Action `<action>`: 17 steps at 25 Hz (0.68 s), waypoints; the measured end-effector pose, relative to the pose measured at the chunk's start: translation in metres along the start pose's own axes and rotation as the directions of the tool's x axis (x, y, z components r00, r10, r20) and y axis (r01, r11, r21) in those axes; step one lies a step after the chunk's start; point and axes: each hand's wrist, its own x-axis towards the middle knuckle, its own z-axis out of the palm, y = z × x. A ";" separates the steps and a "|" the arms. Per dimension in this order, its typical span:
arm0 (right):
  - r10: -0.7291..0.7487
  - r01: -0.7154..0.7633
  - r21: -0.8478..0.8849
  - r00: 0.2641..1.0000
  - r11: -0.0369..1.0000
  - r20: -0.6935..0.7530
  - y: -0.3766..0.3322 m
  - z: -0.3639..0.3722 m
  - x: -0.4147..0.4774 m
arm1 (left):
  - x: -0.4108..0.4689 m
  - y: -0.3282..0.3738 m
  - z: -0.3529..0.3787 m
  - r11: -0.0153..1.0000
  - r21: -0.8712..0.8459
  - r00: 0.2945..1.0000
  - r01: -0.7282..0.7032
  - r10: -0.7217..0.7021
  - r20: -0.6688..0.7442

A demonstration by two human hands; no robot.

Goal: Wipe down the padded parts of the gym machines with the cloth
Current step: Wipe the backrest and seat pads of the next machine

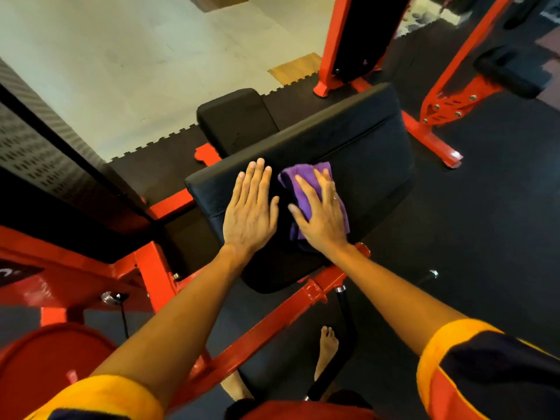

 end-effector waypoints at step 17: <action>-0.019 0.028 0.065 0.991 0.998 -0.134 0.029 -0.019 0.089 | 0.003 0.011 0.006 0.962 0.198 0.981 0.190 -0.178 -0.075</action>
